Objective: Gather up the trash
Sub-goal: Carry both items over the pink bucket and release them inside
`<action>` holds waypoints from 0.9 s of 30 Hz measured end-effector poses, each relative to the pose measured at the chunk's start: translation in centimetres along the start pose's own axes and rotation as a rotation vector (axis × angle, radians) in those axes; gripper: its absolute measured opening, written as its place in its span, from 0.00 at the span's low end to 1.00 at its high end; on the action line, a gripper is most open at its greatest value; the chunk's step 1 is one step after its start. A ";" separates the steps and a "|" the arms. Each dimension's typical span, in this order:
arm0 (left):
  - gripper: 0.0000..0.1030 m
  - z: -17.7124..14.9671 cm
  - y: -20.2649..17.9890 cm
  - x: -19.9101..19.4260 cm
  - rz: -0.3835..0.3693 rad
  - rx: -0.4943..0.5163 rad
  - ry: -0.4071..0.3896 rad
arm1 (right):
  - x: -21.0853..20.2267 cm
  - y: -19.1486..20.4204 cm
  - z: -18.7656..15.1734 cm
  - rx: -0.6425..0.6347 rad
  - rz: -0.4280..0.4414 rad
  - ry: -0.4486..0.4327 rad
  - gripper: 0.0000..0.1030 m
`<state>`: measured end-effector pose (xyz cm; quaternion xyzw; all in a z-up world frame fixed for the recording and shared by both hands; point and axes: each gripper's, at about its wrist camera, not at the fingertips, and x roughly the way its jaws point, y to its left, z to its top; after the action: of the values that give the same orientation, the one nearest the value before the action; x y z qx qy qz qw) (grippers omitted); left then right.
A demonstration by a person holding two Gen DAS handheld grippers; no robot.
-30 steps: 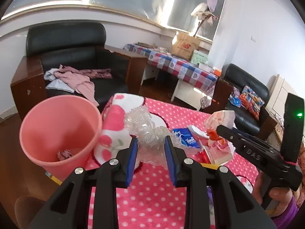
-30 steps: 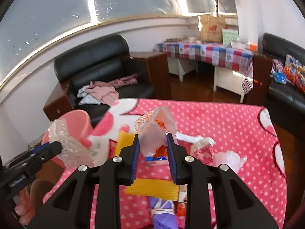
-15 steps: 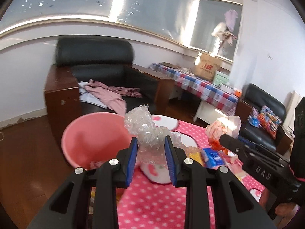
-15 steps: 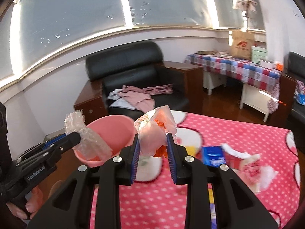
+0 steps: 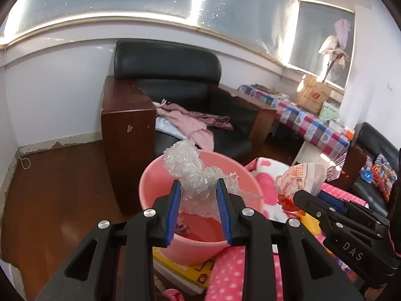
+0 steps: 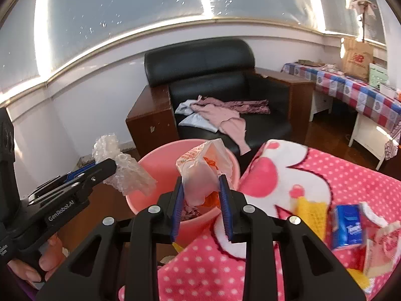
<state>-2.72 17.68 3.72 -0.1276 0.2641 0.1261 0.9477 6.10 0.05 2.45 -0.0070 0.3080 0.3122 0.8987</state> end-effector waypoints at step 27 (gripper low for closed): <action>0.36 -1.8 0.4 8.0 0.096 0.073 0.198 | 8.2 0.8 -1.5 0.029 0.069 0.187 0.30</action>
<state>2.94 18.87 -2.14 -0.0918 0.3664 0.1485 0.9139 9.92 4.97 -3.22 -0.0125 0.3950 0.3367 0.8547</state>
